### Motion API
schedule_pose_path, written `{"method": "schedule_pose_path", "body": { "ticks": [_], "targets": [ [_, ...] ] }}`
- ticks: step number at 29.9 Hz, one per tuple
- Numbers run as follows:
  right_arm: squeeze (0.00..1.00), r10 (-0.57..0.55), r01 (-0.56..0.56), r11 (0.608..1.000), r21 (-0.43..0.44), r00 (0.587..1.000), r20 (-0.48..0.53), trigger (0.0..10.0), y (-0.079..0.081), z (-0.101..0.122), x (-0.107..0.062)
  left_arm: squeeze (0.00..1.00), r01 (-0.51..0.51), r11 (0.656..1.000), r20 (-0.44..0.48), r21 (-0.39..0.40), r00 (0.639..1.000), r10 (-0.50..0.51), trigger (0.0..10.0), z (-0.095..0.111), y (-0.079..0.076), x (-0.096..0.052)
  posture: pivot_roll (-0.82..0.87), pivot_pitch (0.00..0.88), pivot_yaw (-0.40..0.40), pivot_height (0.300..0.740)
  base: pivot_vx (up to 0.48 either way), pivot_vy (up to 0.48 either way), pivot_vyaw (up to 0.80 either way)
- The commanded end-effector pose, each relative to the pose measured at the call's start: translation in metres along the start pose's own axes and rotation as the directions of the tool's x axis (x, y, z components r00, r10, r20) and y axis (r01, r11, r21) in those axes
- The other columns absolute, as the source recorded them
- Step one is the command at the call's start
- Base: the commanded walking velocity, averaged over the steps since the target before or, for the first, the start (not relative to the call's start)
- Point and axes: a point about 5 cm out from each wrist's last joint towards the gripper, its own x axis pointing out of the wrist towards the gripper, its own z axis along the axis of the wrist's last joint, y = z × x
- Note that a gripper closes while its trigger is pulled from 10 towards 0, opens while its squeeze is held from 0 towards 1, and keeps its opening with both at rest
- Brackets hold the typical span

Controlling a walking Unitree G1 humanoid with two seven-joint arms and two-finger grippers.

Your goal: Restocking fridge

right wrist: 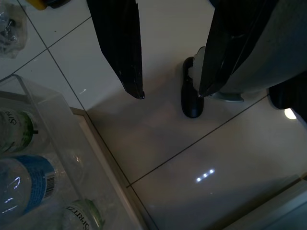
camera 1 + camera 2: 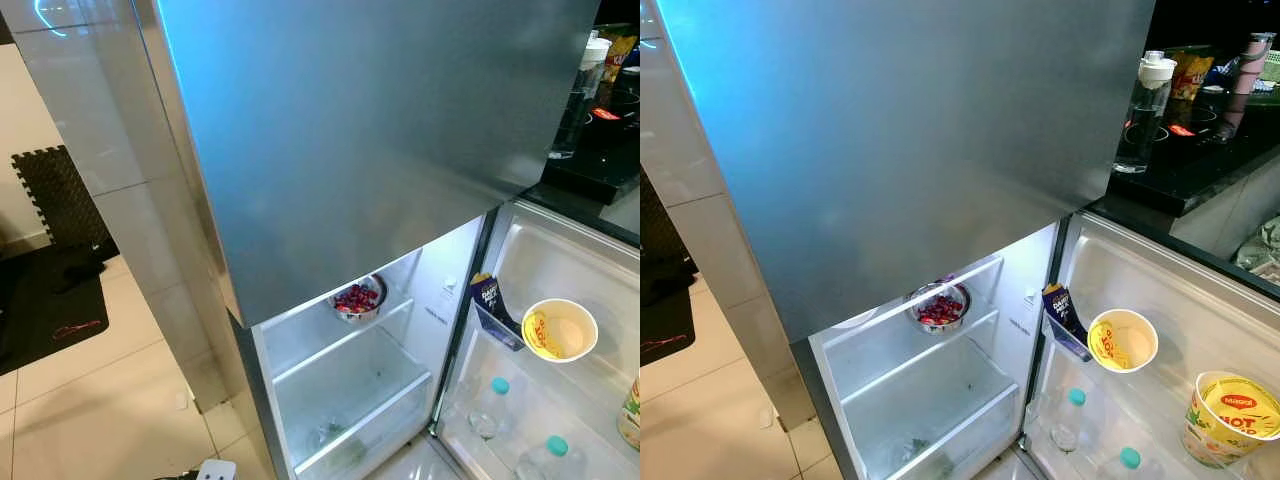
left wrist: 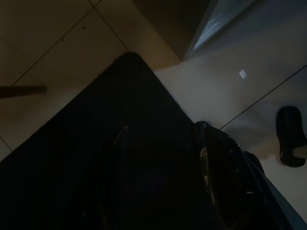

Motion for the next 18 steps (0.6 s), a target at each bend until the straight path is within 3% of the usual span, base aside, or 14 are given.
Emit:
{"method": "schedule_pose_path", "body": {
  "ticks": [1, 18],
  "targets": [
    [0.0, 0.011, -0.011, 1.0, 0.012, 1.0, -0.014, 10.0, 0.0031, -0.0042, -0.0006, 0.0, -0.011, 1.0, -0.015, 0.003, 1.0, 0.011, 10.0, -0.004, 0.0053, -0.0013, -0.13, 0.093, 0.067, 0.74, 0.0, 0.0, 0.0],
    [0.0, 0.005, -0.004, 0.999, 0.043, 1.0, -0.03, 10.0, 0.0038, -0.0104, -0.002, 0.0, 0.012, 0.998, -0.001, 0.055, 1.0, -0.012, 10.0, -0.0017, 0.003, -0.0011, -0.13, 0.093, 0.077, 0.74, 0.0, 0.0, 0.0]
  ]
}}
